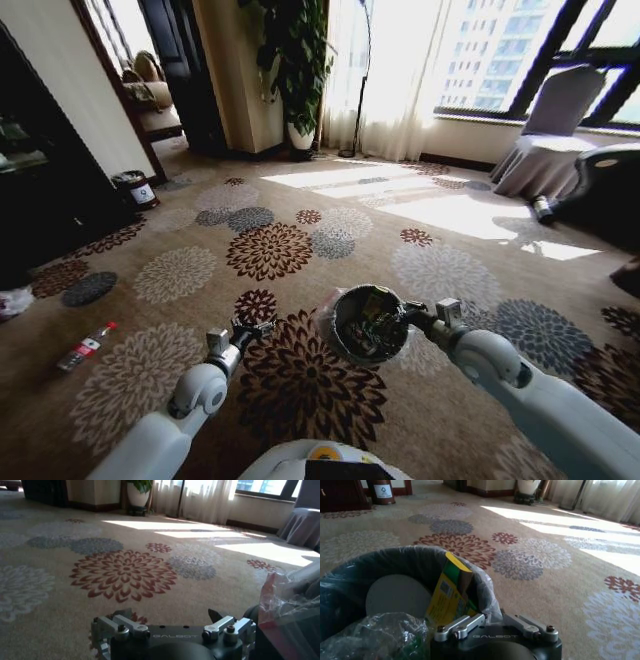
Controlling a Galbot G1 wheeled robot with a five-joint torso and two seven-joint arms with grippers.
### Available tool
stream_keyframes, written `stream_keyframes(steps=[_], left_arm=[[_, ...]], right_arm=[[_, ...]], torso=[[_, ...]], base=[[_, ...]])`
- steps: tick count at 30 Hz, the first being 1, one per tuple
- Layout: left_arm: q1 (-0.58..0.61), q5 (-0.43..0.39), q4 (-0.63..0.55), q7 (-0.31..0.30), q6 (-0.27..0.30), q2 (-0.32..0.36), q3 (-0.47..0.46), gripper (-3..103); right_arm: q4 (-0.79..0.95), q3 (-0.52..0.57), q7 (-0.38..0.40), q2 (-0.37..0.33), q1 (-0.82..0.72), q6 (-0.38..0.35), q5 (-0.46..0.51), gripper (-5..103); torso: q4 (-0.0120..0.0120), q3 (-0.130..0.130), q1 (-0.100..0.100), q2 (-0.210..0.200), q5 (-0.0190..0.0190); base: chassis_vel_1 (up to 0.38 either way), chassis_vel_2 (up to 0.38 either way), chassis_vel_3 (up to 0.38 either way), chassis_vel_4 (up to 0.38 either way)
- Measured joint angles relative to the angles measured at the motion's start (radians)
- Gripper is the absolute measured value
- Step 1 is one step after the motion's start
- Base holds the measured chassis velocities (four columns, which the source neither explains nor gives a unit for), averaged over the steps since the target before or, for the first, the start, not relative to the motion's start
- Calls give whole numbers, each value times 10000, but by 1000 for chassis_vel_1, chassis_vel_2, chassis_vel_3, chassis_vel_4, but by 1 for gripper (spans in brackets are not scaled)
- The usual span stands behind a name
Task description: Pick up the trash from the ground and place it into the trash bin.
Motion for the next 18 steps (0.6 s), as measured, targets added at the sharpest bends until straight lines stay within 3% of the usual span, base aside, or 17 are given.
stream_keyframes(steps=[11,13,18], left_arm=[[241,189,-35,-442,69,-221,28,100],[361,275,34,-460,51,-289,-1,100],[450,325,51,-466,31,-333,-25,100]], right_arm=[[264,667,-187,71,-853,46,-290,1],[333,773,-206,99,-1008,61,-344,1],[374,827,-217,106,-1088,76,-373,1]], torso=[[0,0,0,0,3],[2,1,0,-1,-14],[5,1,0,0,-2]], base=[[366,360,-357,-355],[357,329,-373,-347],[353,376,-361,-356]])
